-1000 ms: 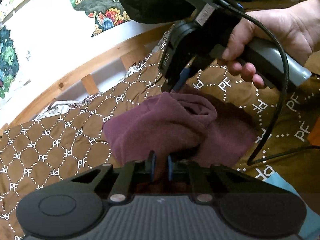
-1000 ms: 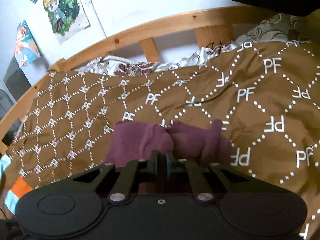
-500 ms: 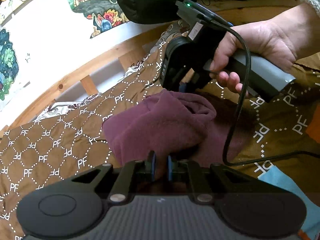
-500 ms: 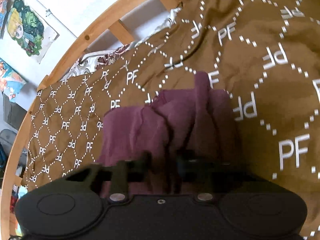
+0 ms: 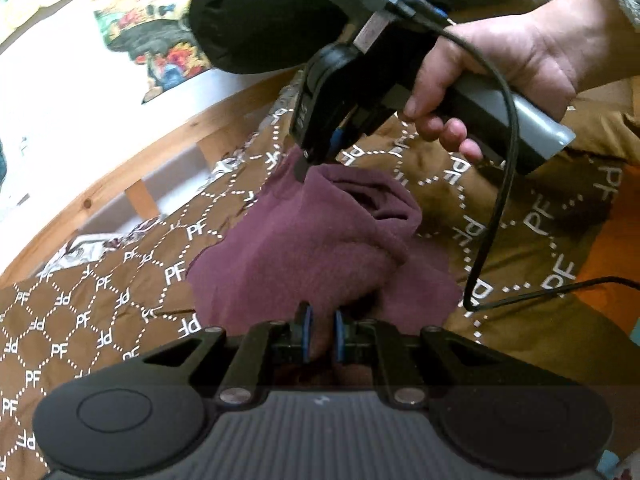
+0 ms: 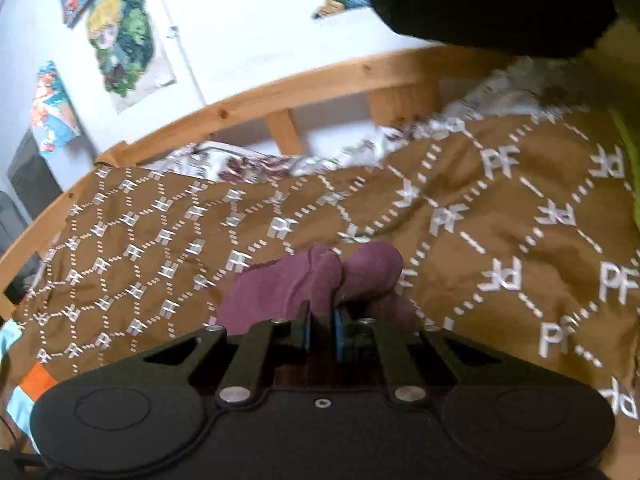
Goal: Fold small clothes
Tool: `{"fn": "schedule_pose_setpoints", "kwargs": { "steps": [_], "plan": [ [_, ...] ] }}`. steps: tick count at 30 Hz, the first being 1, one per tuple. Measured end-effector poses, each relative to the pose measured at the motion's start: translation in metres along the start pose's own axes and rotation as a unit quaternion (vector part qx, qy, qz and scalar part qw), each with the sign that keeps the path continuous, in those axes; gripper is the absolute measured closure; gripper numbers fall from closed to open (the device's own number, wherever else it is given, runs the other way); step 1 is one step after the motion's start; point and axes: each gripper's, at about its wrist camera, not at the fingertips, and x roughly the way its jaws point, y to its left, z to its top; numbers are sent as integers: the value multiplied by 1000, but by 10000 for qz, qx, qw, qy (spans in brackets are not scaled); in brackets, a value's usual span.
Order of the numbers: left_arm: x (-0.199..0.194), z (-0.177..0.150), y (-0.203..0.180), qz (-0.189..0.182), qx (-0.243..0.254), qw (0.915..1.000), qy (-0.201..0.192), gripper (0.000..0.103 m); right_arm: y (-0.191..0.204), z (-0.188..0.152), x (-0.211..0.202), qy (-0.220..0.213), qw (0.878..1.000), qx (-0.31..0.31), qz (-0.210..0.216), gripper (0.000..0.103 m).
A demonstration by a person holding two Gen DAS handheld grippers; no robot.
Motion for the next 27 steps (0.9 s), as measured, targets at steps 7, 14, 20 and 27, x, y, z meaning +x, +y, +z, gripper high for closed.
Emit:
{"fn": "schedule_pose_setpoints", "kwargs": {
  "steps": [7,14,20,27],
  "plan": [
    [8,-10,-2,-69,127,9997,182,89,-22,-26,21,384,9987,321,-81,91],
    [9,-19,4,-277,-29,9996,72,84,-21,-31,21,466,9978,382,-263,72],
    [-7,-18,28,-735,-851,9937,-36,44,-13,-29,6,414,9981,358,-274,36],
    [-27,-28,78,-450,-2340,9709,-221,8,4,-39,-22,166,9996,-11,-228,18]
  ]
}}
